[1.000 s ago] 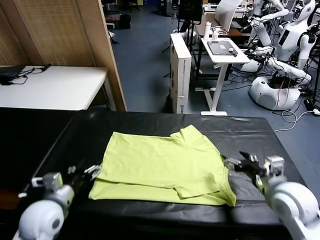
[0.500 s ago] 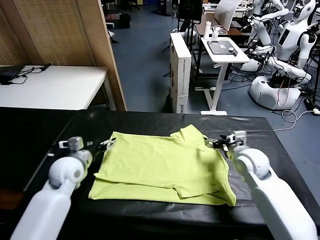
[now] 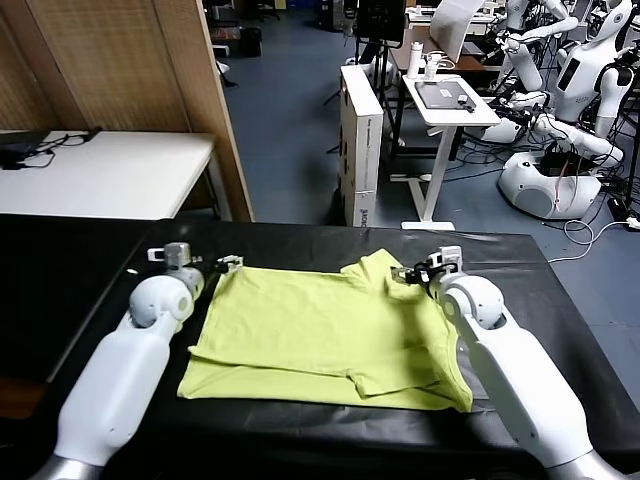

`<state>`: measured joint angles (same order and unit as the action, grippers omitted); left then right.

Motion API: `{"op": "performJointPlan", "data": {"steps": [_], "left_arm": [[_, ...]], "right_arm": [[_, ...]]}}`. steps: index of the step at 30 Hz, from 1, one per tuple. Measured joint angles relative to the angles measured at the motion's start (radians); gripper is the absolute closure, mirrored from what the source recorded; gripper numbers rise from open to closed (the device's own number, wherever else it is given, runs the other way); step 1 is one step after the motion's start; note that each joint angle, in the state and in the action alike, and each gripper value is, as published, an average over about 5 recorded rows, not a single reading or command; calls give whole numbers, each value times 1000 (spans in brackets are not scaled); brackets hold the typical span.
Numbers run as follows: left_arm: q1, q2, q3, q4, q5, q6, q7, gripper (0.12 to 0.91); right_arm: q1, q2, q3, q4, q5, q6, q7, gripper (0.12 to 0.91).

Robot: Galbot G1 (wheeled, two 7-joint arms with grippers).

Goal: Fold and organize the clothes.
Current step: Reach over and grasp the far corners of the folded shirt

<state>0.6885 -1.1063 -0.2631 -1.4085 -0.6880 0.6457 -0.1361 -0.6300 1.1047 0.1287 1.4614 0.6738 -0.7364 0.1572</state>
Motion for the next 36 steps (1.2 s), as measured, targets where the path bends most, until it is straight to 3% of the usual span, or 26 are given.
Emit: {"op": "performJointPlan", "data": {"steps": [5,18,21,26,31,36], "left_arm": [[11,-7,5,-1,-2,8,2,123],[22,-15,17,-5,7,16,11,240],[24,-12,17,-5,9,16,14,290],[28,-7,17,-8,14,13,25,377],[24,-8,19,0,24,8,32,513],[19,-9,22,9,35,-1,36,597]], "right_arm": [[2,1,-8,-6,-8,0,-6,123],[-14,6,-15,-17,-19,1,-17,357],[-15,5,-15,-16,-19,1,-18,452],[-19,3,-15,-16,-19,1,-19,683],[-25,4,-12,-14,-20,1,-19,781],[-31,4,-6,-8,-33,1,-26,864]]}}
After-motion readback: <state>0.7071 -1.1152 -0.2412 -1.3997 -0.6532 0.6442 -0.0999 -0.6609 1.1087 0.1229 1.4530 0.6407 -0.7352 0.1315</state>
